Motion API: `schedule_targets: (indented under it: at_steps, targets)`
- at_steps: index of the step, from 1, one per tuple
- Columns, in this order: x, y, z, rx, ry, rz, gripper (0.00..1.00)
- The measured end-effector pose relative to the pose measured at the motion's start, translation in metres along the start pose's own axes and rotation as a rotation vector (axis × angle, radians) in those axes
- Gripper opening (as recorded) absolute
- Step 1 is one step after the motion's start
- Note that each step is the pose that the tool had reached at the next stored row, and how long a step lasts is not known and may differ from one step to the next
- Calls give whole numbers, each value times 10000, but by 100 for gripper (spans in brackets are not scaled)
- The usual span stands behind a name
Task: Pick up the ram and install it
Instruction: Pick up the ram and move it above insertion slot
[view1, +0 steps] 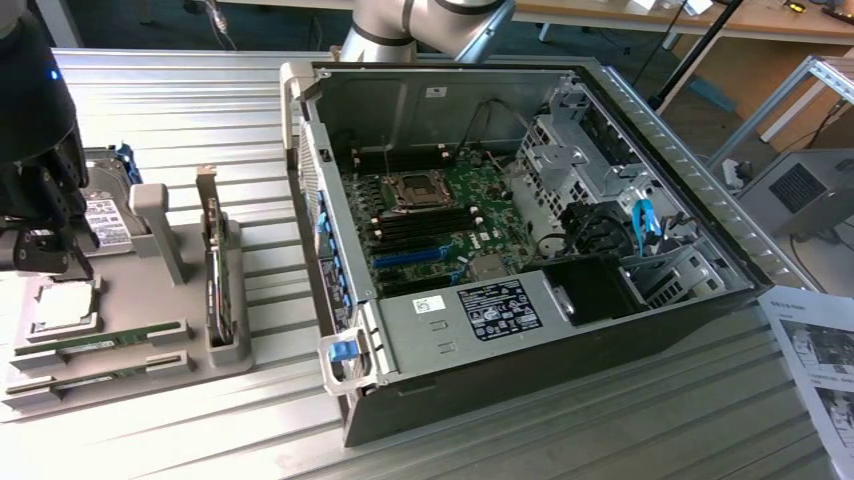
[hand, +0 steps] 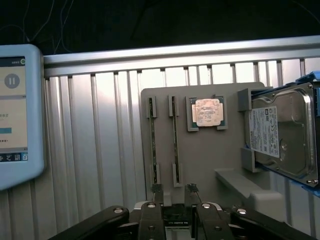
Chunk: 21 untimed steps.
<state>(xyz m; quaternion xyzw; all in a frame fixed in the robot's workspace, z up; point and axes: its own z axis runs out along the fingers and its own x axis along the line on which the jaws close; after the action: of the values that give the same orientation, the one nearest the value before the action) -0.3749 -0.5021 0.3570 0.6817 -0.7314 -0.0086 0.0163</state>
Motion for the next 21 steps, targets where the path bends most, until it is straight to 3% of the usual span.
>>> schedule_targets:
  at_steps: [21]
  targets:
    - [87, -14, 235, -1, 1, 1, 31]
